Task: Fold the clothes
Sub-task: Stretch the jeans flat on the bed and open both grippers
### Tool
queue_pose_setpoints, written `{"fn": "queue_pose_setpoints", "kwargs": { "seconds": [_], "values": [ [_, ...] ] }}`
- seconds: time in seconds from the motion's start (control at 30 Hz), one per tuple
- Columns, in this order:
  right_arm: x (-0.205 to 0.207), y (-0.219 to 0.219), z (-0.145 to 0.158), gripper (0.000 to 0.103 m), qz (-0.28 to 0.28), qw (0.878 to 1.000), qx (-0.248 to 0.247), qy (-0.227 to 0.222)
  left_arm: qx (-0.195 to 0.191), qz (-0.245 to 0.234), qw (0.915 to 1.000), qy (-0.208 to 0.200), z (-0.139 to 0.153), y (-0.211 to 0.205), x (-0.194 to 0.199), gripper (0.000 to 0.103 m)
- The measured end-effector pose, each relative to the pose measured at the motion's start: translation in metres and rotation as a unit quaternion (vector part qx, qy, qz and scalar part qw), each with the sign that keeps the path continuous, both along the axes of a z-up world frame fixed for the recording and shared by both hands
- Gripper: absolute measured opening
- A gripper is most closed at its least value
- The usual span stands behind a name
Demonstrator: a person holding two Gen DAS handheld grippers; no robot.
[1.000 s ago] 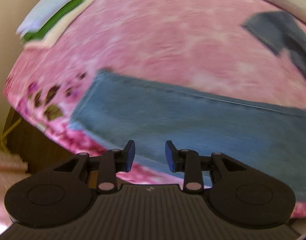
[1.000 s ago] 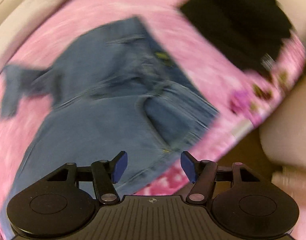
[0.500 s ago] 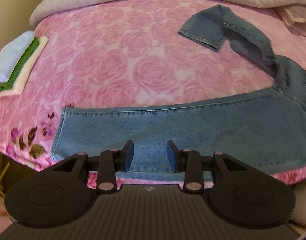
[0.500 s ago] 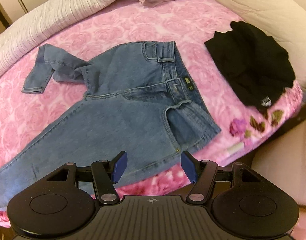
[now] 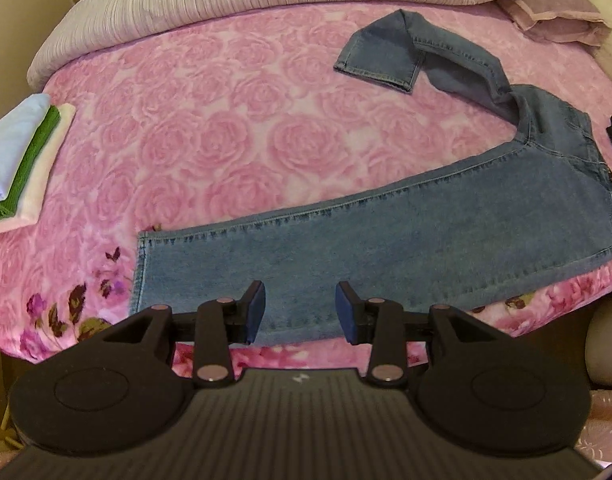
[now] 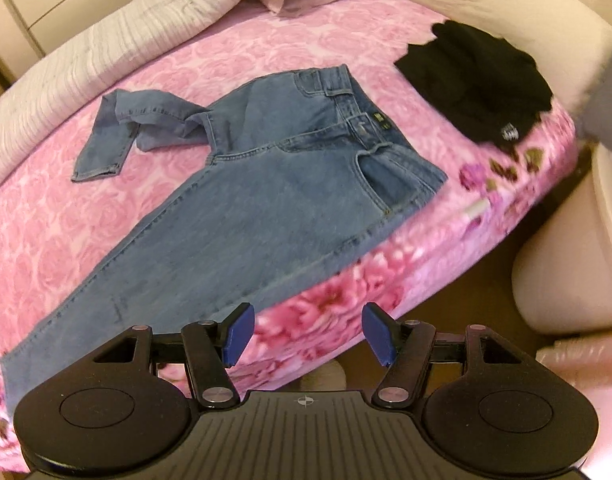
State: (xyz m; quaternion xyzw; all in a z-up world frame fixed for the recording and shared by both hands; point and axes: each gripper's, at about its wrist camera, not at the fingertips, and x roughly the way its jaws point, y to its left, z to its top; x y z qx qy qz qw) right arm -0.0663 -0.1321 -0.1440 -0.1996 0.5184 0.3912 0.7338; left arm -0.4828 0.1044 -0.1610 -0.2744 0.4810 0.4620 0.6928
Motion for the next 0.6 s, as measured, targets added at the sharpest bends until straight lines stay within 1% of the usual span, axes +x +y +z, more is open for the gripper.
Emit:
{"fn": "queue_pose_setpoints", "kwargs": {
  "seconds": [0.13, 0.3, 0.47, 0.6],
  "values": [
    [0.0, -0.005, 0.007, 0.063, -0.021, 1.0, 0.003, -0.008, -0.001, -0.005, 0.9999, -0.01, 0.002, 0.008, -0.001, 0.035],
    [0.007, 0.002, 0.008, 0.063, -0.025, 0.999, -0.001, -0.022, -0.01, -0.006, 0.9999, -0.01, -0.004, 0.02, 0.01, 0.035],
    [0.022, 0.025, -0.003, 0.063, -0.01, 1.0, -0.01, -0.007, -0.019, -0.001, 0.9998, -0.006, -0.01, 0.034, 0.031, 0.035],
    [0.048, 0.057, -0.013, 0.063, 0.007, 1.0, -0.023, 0.001, -0.029, 0.015, 0.9994, 0.0, -0.015, 0.049, 0.055, 0.035]
  ]
}}
